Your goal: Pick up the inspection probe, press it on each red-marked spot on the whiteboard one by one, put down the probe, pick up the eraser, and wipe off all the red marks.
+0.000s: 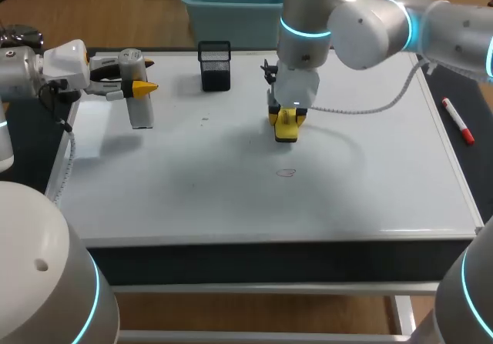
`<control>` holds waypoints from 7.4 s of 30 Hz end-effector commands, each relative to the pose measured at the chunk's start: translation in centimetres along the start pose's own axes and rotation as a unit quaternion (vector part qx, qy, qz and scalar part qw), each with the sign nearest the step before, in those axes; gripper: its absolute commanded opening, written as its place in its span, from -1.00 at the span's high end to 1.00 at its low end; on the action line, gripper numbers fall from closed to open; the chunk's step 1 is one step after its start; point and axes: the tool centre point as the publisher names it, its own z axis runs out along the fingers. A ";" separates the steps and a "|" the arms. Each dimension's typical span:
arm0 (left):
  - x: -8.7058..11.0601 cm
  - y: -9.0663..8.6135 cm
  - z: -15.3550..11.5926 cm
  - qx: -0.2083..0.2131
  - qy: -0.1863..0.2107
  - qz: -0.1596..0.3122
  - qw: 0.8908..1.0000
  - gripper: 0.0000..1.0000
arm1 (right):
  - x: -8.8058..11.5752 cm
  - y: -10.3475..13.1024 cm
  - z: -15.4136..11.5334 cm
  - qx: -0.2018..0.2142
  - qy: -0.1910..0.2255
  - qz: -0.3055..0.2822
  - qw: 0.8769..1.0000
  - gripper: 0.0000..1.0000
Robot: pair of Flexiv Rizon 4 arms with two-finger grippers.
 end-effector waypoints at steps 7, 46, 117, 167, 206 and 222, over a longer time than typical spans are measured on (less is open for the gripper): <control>0.0 -0.1 0.0 0.000 0.000 0.000 1.000 1.00 | -0.3 -1.1 0.9 -0.017 0.023 -0.007 1.000 1.00; 0.0 -0.1 0.0 0.000 0.000 0.000 1.000 1.00 | 8.7 -1.7 0.7 -0.011 0.044 0.081 0.996 1.00; 3.0 -0.6 2.2 -0.003 0.027 0.015 1.000 1.00 | 28.3 -5.0 -5.9 0.028 0.017 0.187 0.982 1.00; 21.4 0.9 27.1 0.047 0.307 0.031 0.950 1.00 | 28.3 -5.0 -5.9 0.028 0.017 0.187 0.982 1.00; 19.9 2.4 28.1 0.045 0.300 0.000 0.953 1.00 | 28.3 -5.0 -5.9 0.028 0.017 0.187 0.982 1.00; 19.8 2.7 28.0 0.048 0.299 -0.006 0.953 1.00 | 28.3 -5.0 -5.9 0.028 0.017 0.187 0.982 1.00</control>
